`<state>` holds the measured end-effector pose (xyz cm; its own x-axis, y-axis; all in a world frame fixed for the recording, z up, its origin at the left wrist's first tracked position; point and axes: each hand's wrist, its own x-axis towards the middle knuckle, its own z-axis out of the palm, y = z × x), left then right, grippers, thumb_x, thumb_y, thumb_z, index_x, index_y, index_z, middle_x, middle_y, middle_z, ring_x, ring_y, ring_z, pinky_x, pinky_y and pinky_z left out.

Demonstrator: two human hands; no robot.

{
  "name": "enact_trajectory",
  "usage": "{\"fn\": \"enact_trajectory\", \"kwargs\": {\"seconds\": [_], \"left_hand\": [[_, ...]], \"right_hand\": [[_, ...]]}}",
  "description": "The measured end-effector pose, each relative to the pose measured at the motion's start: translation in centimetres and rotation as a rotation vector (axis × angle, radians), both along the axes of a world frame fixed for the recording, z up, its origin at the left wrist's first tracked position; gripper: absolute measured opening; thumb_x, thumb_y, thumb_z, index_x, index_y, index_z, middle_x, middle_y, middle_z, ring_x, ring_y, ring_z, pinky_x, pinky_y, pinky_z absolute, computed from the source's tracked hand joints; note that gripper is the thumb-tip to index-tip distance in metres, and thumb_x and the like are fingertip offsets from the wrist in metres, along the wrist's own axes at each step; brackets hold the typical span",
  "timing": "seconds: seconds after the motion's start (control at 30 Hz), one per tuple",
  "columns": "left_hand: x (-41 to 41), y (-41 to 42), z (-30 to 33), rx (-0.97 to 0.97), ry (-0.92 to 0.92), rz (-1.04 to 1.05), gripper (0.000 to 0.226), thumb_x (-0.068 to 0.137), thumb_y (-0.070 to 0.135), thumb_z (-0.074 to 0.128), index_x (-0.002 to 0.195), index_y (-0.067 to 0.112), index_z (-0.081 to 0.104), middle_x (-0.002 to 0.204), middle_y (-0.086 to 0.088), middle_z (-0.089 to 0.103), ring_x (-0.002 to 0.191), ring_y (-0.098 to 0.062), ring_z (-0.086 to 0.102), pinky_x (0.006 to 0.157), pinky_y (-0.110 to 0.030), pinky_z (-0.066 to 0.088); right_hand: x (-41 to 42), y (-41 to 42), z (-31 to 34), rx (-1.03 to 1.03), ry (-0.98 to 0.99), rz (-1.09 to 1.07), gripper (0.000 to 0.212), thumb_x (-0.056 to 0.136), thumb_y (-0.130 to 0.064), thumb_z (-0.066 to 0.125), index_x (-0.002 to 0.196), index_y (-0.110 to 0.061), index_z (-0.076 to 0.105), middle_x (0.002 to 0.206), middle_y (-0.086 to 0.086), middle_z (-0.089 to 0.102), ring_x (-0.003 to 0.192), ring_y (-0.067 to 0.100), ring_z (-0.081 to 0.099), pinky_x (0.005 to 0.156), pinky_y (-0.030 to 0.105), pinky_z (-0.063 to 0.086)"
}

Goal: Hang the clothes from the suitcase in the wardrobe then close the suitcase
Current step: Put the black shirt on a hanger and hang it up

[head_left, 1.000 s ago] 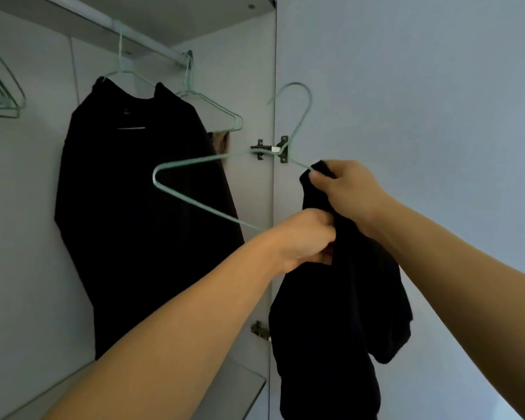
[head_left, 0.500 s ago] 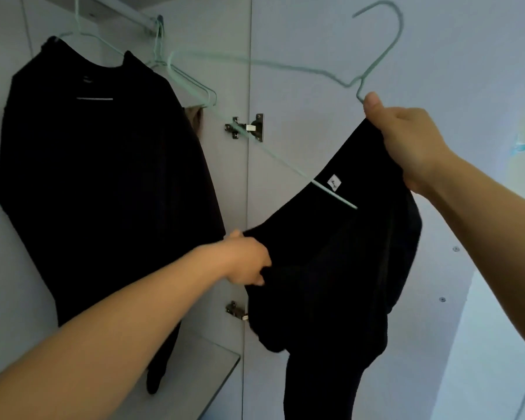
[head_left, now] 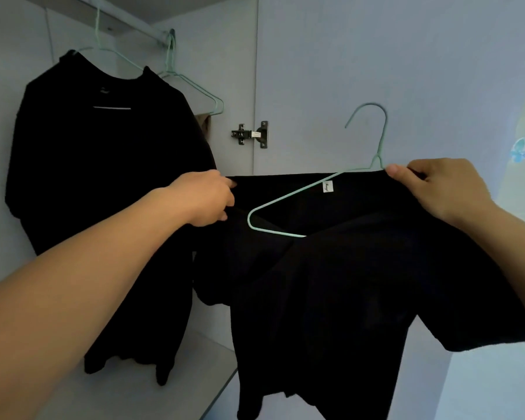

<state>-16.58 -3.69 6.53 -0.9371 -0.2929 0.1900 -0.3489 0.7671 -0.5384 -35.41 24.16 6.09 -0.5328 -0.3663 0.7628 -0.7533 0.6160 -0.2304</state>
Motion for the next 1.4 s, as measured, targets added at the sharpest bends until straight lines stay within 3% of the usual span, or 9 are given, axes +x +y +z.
{"fn": "enact_trajectory", "kwargs": {"seconds": [0.27, 0.4, 0.53, 0.63, 0.73, 0.87, 1.03, 1.17, 1.4], "left_hand": [[0.6, 2.4, 0.0, -0.166, 0.005, 0.045, 0.026, 0.096, 0.026, 0.050, 0.118, 0.021, 0.061, 0.149, -0.004, 0.031, 0.116, -0.024, 0.047, 0.076, -0.034, 0.048], [0.3, 4.8, 0.6, -0.094, 0.178, -0.237, 0.020, 0.094, 0.026, 0.050, 0.106, 0.021, 0.065, 0.117, 0.000, 0.049, 0.096, -0.022, 0.054, 0.070, -0.036, 0.047], [-0.4, 6.7, 0.6, 0.161, 0.615, -0.609, 0.018, 0.079, 0.029, 0.071, 0.093, 0.019, 0.068, 0.101, 0.002, 0.054, 0.097, -0.019, 0.052, 0.077, -0.029, 0.038], [-0.7, 5.7, 0.4, 0.302, 0.972, -0.557, 0.057, 0.059, 0.036, 0.086, 0.105, 0.017, 0.057, 0.108, -0.001, 0.044, 0.100, -0.016, 0.043, 0.080, -0.028, 0.038], [-1.5, 4.9, 0.7, 0.529, 0.923, -0.340, 0.056, 0.075, 0.038, 0.076, 0.122, 0.017, 0.051, 0.115, -0.001, 0.050, 0.101, -0.016, 0.050, 0.080, -0.026, 0.043], [-1.8, 3.3, 1.5, 0.693, 0.882, -0.334, 0.024, 0.095, 0.024, 0.050, 0.080, 0.020, 0.068, 0.062, 0.011, 0.058, 0.063, -0.007, 0.053, 0.056, -0.019, 0.036], [-0.9, -0.5, 1.4, 0.662, 0.888, -0.176, 0.028, 0.096, 0.031, 0.050, 0.081, 0.017, 0.069, 0.082, -0.005, 0.065, 0.077, -0.021, 0.058, 0.059, -0.027, 0.037], [-1.0, -1.0, 1.0, 0.669, 0.859, -0.207, 0.028, 0.094, 0.036, 0.054, 0.083, 0.016, 0.071, 0.083, -0.009, 0.067, 0.079, -0.024, 0.060, 0.063, -0.029, 0.041], [1.2, -2.6, 3.6, 1.037, 0.973, -0.411, 0.046, 0.066, 0.045, 0.080, 0.105, 0.025, 0.067, 0.087, 0.004, 0.065, 0.079, -0.006, 0.059, 0.074, -0.019, 0.044]], "right_hand": [[0.7, -0.4, -0.3, 0.021, 0.018, 0.055, 0.060, 0.091, -0.058, 0.042, 0.062, -0.006, 0.049, 0.058, 0.007, 0.052, 0.065, 0.027, 0.050, 0.061, 0.036, 0.040], [2.2, -2.1, -0.3, 0.015, 0.046, 0.069, 0.058, 0.092, -0.058, 0.041, 0.063, -0.009, 0.050, 0.058, 0.005, 0.052, 0.065, 0.026, 0.050, 0.057, 0.034, 0.036], [3.5, -3.9, 0.1, -0.058, -0.029, 0.228, 0.061, 0.090, -0.056, 0.047, 0.063, -0.002, 0.045, 0.055, 0.006, 0.045, 0.058, 0.022, 0.044, 0.058, 0.034, 0.035], [4.5, -4.1, 0.9, -0.126, -0.062, 0.355, 0.062, 0.090, -0.052, 0.052, 0.064, 0.003, 0.041, 0.056, 0.006, 0.036, 0.051, 0.013, 0.033, 0.051, 0.025, 0.028], [5.3, -4.5, 1.5, -0.170, -0.069, 0.433, 0.057, 0.089, -0.051, 0.054, 0.064, 0.000, 0.046, 0.056, 0.003, 0.037, 0.049, 0.007, 0.033, 0.049, 0.018, 0.027], [5.4, -4.3, 1.5, -0.069, -0.060, 0.432, 0.052, 0.092, -0.052, 0.046, 0.070, -0.005, 0.051, 0.061, 0.001, 0.046, 0.058, 0.010, 0.043, 0.058, 0.023, 0.034], [3.4, -2.9, 0.8, 0.459, -0.348, 0.218, 0.060, 0.082, -0.067, 0.042, 0.096, -0.013, 0.064, 0.096, 0.006, 0.067, 0.095, 0.022, 0.062, 0.081, 0.030, 0.044], [3.4, -2.8, 0.3, 0.306, -0.613, 0.560, 0.034, 0.087, -0.052, 0.053, 0.070, -0.027, 0.068, 0.069, -0.012, 0.066, 0.066, 0.003, 0.063, 0.068, 0.018, 0.046], [3.2, -7.1, 1.5, -0.047, -0.148, 0.374, 0.046, 0.095, -0.039, 0.050, 0.074, 0.001, 0.056, 0.056, 0.002, 0.042, 0.054, 0.015, 0.041, 0.053, 0.022, 0.033]]}}
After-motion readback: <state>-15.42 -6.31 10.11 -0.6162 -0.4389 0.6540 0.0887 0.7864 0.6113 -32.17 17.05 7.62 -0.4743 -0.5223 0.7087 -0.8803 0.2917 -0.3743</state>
